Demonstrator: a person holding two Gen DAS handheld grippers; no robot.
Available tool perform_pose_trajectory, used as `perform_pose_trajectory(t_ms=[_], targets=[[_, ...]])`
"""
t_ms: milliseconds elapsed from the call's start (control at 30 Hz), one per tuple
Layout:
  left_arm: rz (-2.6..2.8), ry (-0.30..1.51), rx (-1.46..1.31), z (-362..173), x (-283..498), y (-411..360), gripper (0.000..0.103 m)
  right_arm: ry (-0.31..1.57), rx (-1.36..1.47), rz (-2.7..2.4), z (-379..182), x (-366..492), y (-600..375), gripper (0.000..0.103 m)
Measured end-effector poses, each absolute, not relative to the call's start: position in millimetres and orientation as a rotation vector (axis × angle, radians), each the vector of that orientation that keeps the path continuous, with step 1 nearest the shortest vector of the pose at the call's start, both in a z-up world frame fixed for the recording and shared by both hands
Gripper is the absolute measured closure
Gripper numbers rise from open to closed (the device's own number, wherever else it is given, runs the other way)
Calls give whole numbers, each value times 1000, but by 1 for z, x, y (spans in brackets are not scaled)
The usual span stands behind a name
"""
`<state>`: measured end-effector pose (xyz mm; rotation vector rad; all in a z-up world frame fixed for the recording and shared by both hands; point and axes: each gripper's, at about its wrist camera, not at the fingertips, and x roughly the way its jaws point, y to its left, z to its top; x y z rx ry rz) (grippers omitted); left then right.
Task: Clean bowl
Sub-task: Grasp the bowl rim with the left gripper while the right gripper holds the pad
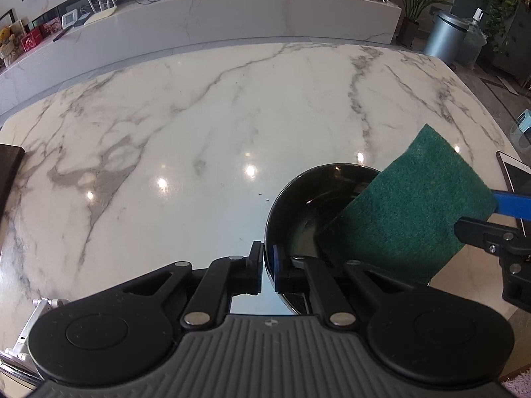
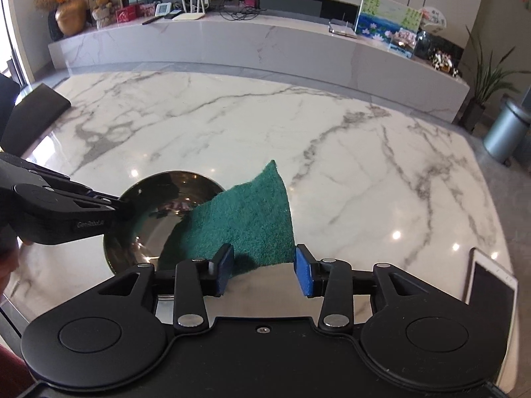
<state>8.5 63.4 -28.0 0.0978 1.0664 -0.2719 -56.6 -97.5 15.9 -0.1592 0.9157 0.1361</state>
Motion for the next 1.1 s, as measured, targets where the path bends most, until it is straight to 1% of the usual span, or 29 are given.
perform_pose_trajectory(t_ms=[67, 100, 200, 400, 567, 633, 700, 767, 800, 833, 1100], targets=[[-274, 1072, 93, -28, 8, 64, 98, 913, -187, 140, 19, -55, -96, 62], [-274, 1074, 92, -28, 8, 65, 98, 916, -209, 147, 21, -55, -94, 59], [-275, 1077, 95, -28, 9, 65, 98, 922, -269, 170, 23, -53, -86, 57], [-281, 1080, 96, -28, 7, 65, 97, 892, -279, 167, 34, -57, -81, 57], [-285, 1089, 91, -28, 8, 65, 97, 925, -279, 287, 38, -56, -62, 58], [-286, 1089, 94, -28, 8, 65, 97, 941, -337, 314, 33, -51, -50, 63], [-289, 1089, 96, -28, 8, 65, 97, 957, -389, 331, 27, -44, -40, 67], [-292, 1093, 91, -28, 8, 66, 97, 979, -398, 365, 22, -38, -35, 82], [-295, 1096, 86, -28, 8, 66, 96, 1004, -385, 398, 18, -33, -33, 94], [-297, 1099, 84, -29, 9, 67, 96, 1019, -379, 412, 14, -29, -32, 96], [-305, 1100, 94, -29, 7, 66, 95, 1069, -403, 404, -12, -13, -28, 97]])
